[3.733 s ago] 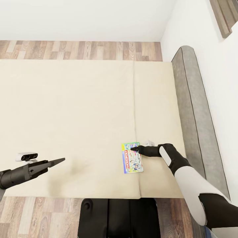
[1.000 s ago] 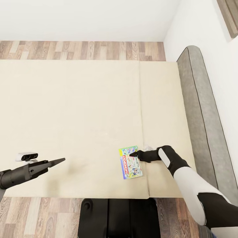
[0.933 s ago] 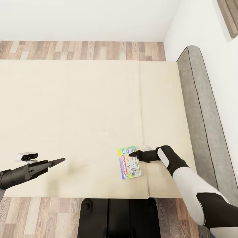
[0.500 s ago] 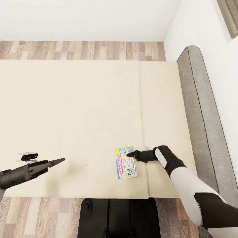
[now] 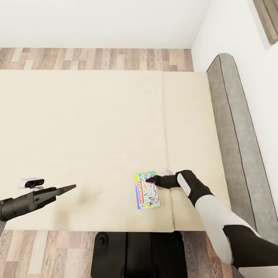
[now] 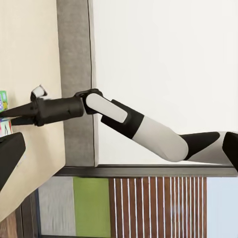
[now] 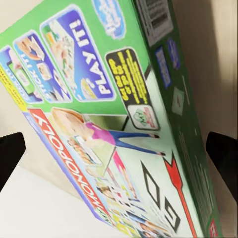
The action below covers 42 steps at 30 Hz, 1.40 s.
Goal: Put all the toys in the child's room - the three board games (two on the bed and one on the table), the two jigsaw puzzles on the table, and the tennis ball on the table - inside the toy box on the table in the child's room.
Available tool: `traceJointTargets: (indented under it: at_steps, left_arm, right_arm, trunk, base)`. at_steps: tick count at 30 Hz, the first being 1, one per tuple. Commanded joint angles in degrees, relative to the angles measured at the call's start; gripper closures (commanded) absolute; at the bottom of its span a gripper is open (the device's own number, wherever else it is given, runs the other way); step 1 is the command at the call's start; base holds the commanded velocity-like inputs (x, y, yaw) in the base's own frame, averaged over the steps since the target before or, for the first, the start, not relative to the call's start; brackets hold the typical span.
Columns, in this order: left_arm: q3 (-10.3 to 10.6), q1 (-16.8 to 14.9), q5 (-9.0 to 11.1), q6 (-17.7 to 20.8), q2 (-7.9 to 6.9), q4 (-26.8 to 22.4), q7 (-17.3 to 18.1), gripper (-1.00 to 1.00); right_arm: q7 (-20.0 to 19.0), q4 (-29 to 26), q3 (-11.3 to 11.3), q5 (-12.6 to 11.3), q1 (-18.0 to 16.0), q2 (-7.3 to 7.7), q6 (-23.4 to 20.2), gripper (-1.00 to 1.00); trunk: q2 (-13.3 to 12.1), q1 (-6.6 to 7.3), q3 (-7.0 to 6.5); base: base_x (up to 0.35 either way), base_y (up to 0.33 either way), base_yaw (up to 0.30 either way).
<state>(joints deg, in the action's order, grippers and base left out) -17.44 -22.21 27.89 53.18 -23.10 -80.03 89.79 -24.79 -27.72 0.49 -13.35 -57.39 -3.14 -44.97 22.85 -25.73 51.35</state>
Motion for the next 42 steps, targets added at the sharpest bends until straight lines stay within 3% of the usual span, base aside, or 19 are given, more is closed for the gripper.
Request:
traceJointTargets:
  at_steps: [1, 9, 42]
  left_arm:
    - [0.02, -0.02, -0.03, 0.61, -0.01, -0.01, 0.21, -1.00]
    - [0.03, -0.02, -0.03, 0.61, -0.01, 0.00, 0.21, -1.00]
    - [-0.02, -0.02, -0.04, 0.61, -0.01, 0.01, 0.21, -1.00]
  right_arm:
    - [0.87, -0.03, 0.04, -0.02, 0.00, -0.17, 0.10, -1.00]
    - [5.83, -0.05, -0.06, 1.07, 0.00, -1.90, 0.17, -1.00]
    - [6.42, -0.05, -0.12, 1.04, 0.00, -2.13, 0.06, -1.00]
  trunk:
    - [0.07, -0.05, 0.06]
    - [0.07, -0.05, 0.06]
    - [0.07, -0.05, 0.06]
  base:
    - [0.000, 0.000, 0.000]
    - [0.000, 0.000, 0.000]
    - [0.000, 0.003, 0.000]
